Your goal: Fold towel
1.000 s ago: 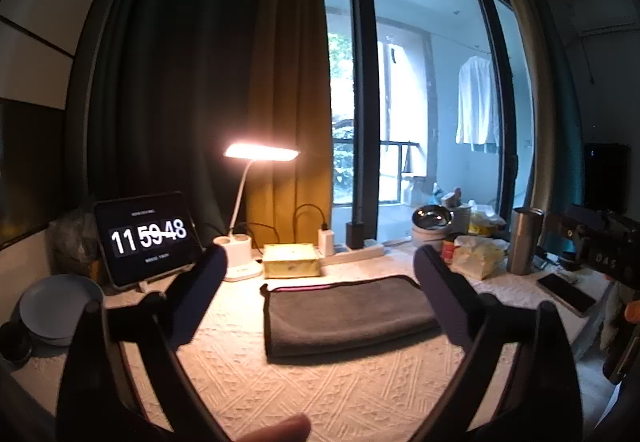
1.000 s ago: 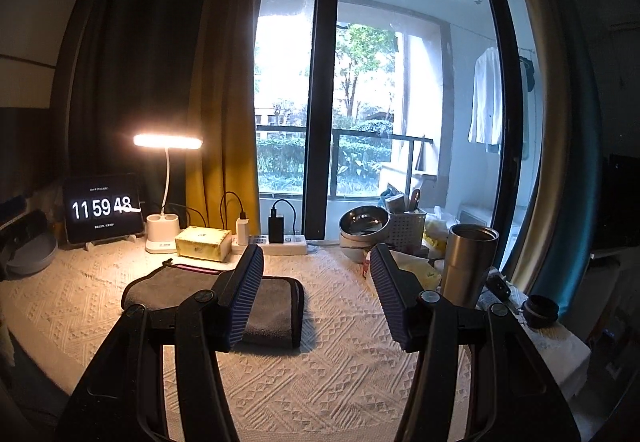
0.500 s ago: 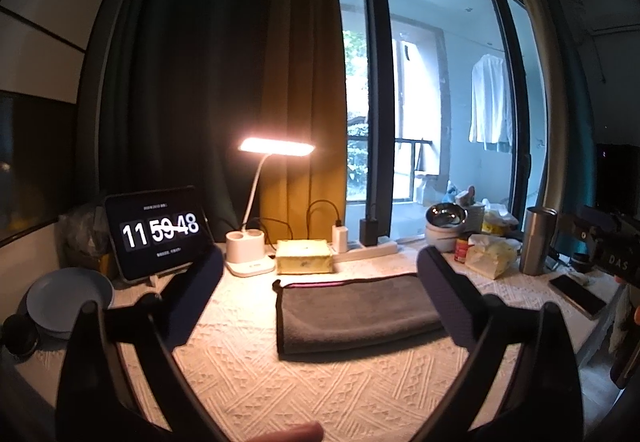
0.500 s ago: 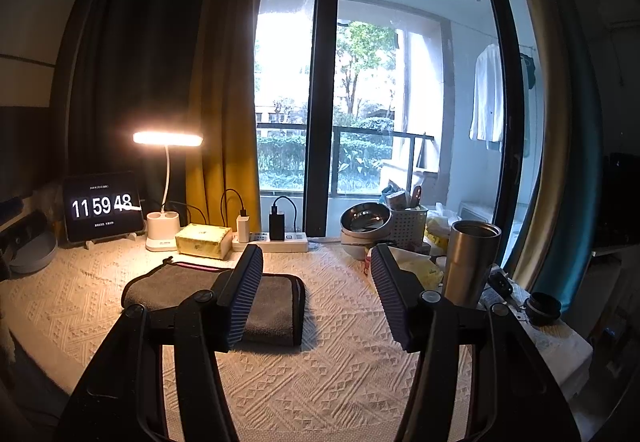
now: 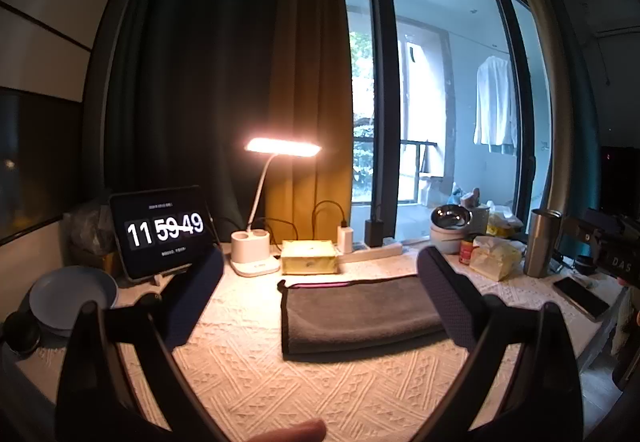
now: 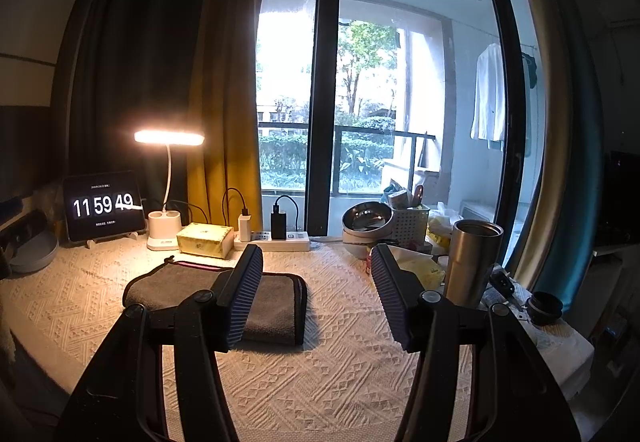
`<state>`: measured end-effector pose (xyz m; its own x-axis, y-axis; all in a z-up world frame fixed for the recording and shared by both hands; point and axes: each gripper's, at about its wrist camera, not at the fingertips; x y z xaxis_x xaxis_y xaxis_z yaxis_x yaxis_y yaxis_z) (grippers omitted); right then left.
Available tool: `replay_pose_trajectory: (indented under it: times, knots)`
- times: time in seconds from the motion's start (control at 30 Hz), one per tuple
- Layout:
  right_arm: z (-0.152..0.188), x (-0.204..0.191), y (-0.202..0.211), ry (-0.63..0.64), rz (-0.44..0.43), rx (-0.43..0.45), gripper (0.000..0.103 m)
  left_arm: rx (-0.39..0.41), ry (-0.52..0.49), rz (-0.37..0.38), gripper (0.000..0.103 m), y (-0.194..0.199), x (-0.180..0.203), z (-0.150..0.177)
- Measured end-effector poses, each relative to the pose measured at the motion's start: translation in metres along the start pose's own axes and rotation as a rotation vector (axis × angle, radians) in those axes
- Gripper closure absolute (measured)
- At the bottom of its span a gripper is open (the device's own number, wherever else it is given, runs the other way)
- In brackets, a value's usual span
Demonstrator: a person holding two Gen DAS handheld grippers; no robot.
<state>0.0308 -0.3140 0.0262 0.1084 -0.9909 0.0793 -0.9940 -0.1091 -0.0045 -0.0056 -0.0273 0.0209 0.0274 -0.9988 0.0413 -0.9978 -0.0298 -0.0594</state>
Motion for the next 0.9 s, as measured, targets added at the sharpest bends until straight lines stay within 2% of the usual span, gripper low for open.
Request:
replay_pose_trajectory:
  times: [0.9]
  knots:
    - [0.002,-0.01,-0.003,0.003,-0.007,-0.001,0.043,-0.004,-0.005,0.006,0.005,0.0,0.005,0.005]
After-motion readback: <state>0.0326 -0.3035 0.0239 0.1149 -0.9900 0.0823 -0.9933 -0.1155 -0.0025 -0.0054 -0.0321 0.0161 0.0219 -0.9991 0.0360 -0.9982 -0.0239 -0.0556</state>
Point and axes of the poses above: each gripper's, at about its wrist camera, not at the fingertips, and y roughly against the way its jaws point, x to its right, z to its underside, and after that the axes turned 10 degrees about x, right-handed
